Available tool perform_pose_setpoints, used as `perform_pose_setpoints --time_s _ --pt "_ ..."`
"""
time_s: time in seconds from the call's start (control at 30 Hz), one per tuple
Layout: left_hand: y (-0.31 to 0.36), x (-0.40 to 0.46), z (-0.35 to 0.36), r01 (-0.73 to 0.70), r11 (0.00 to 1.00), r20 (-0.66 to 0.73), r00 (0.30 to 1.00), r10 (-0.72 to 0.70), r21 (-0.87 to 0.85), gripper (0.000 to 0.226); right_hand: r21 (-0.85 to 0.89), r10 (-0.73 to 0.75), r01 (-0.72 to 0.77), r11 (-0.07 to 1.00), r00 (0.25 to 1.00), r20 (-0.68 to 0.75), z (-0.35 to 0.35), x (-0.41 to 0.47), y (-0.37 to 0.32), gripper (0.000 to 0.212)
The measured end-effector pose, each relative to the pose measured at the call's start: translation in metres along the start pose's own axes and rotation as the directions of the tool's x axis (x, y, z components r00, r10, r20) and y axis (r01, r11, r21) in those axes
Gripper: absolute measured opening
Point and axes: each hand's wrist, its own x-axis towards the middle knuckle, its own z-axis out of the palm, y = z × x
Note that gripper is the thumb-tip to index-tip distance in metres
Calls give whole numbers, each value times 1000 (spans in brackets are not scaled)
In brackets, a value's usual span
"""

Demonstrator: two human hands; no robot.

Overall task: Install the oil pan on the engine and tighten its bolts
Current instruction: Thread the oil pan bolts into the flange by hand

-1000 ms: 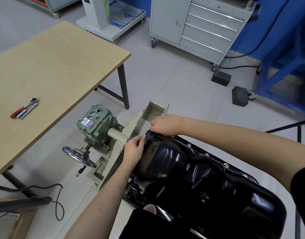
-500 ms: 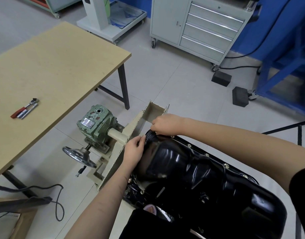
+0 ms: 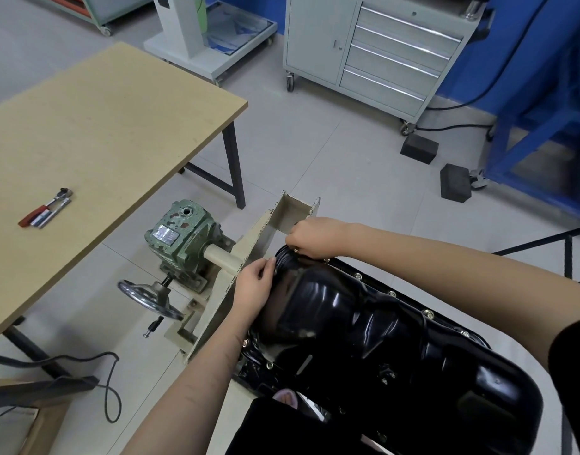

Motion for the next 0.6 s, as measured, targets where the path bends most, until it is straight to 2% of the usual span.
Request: perform_pose_setpoints --time_s 0.23,0.47,0.6 --pt "-1 1 0 16 1000 1 1000 -16 11 45 -68 34 -33 997 999 11 -3 2 -3 22" --pt "-1 1 0 9 1000 3 1000 -9 0 45 -25 19 -18 1000 999 39 -3 2 -3 22" --pt "0 1 0 7 1000 -5 1000 -7 9 45 -15 63 -63 998 998 17 -3 3 -5 27"
